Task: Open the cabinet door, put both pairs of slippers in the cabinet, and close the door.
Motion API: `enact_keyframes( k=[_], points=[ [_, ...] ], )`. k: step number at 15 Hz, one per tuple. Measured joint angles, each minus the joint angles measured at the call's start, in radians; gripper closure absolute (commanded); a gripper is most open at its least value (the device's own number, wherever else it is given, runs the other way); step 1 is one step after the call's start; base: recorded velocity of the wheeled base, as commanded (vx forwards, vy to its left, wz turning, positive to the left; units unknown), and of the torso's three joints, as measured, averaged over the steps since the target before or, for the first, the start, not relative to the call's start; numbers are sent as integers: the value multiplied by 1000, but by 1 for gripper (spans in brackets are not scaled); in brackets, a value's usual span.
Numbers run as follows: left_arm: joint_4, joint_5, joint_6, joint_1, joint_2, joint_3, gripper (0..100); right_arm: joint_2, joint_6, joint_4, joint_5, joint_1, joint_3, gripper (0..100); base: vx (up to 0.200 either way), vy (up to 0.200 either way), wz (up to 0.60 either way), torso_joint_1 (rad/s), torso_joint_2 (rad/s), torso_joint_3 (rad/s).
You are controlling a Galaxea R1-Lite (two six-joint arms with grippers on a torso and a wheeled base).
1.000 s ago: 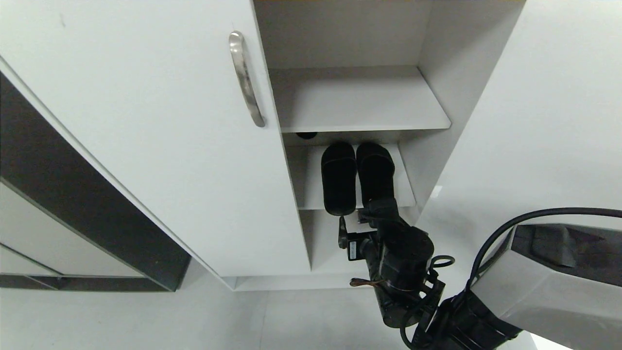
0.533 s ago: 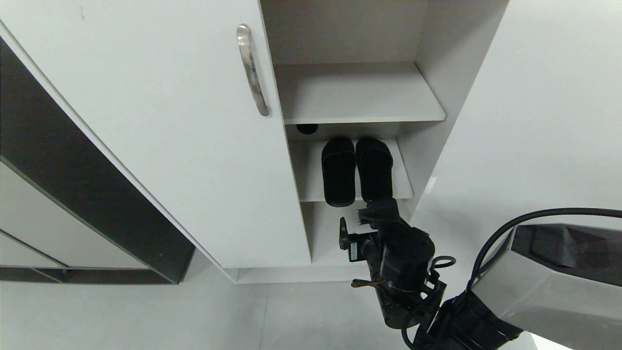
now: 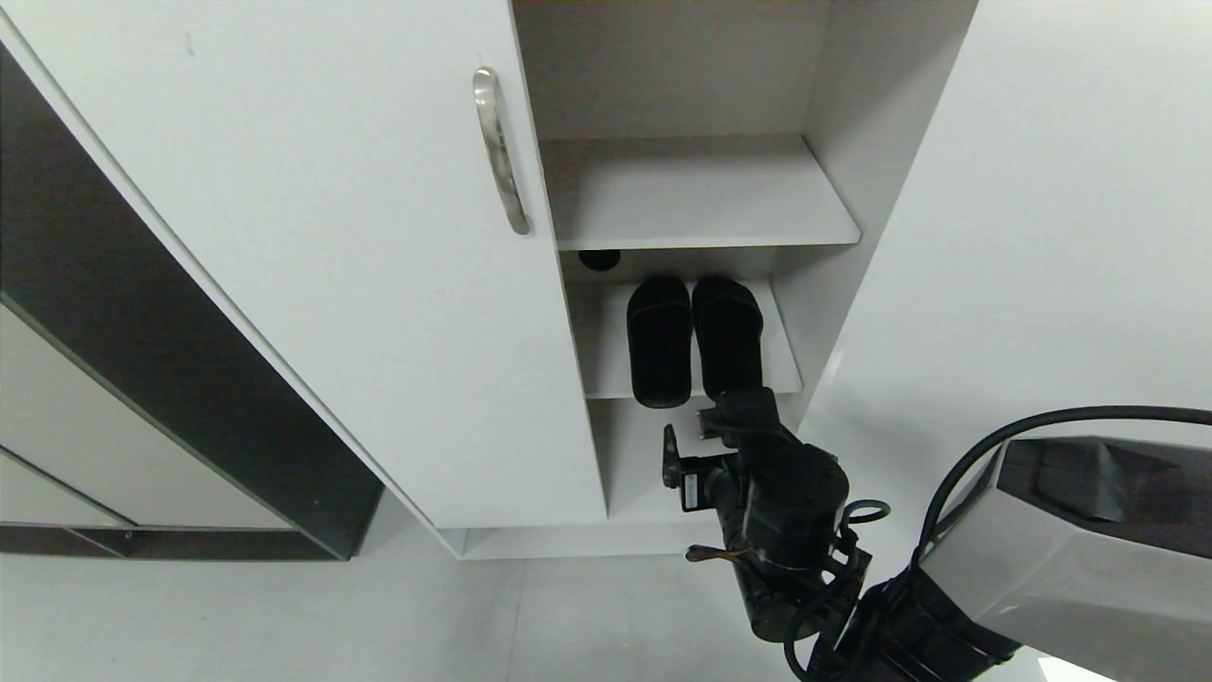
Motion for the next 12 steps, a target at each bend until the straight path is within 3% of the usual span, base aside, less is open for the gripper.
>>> enact_keyframes(
  k=[12],
  points=[
    [0, 0, 0, 0, 1, 0, 100, 1, 1, 1, 1, -24, -4, 0, 0, 0, 0, 2, 3, 201]
  ],
)
